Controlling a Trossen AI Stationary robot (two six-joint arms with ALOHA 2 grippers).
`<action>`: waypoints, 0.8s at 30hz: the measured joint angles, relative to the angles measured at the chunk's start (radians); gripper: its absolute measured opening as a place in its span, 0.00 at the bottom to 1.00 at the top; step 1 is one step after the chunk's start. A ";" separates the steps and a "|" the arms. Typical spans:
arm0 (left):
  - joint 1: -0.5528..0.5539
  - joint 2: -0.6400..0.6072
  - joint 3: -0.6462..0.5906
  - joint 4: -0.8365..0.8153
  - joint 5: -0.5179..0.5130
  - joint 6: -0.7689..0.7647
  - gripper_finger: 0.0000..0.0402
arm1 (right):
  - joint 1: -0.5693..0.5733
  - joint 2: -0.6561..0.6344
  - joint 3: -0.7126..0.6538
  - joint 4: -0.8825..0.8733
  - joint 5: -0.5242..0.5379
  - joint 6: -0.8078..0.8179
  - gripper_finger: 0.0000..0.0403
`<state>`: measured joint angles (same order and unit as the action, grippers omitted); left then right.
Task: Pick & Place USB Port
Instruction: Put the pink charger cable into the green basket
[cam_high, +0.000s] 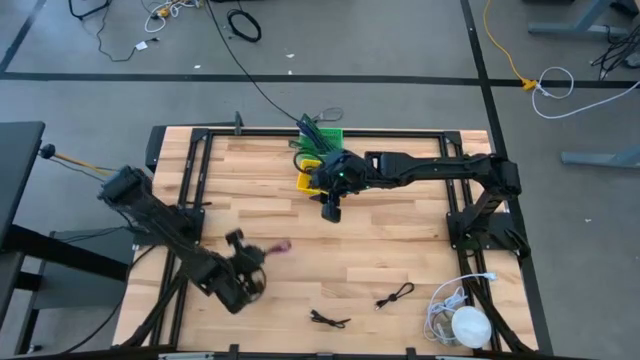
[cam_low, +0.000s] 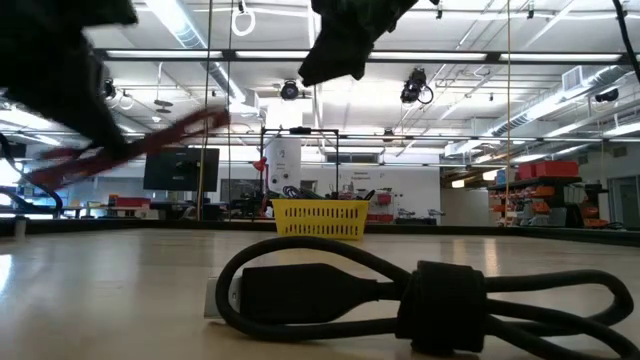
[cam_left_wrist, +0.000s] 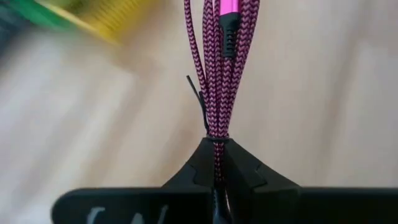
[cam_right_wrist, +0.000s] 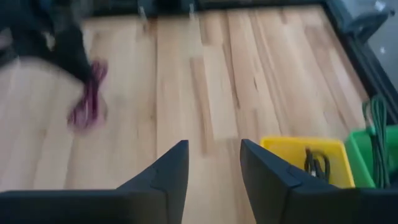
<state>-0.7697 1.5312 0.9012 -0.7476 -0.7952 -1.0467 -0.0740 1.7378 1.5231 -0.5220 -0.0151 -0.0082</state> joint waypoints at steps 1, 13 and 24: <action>0.000 -0.036 0.000 -0.040 -0.069 -0.020 0.04 | 0.002 0.000 -0.001 -0.012 0.001 0.000 0.35; 0.014 -0.304 0.003 -0.172 -0.647 0.043 0.04 | 0.024 0.001 -0.078 0.178 -0.003 -0.055 0.30; 0.084 -0.314 0.003 -0.168 -0.700 0.043 0.04 | 0.024 0.001 -0.078 0.524 -0.095 -0.104 0.29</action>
<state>-0.6857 1.2171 0.9039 -0.9157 -1.4949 -1.0041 -0.0502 1.7390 1.4448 0.0019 -0.1104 -0.1124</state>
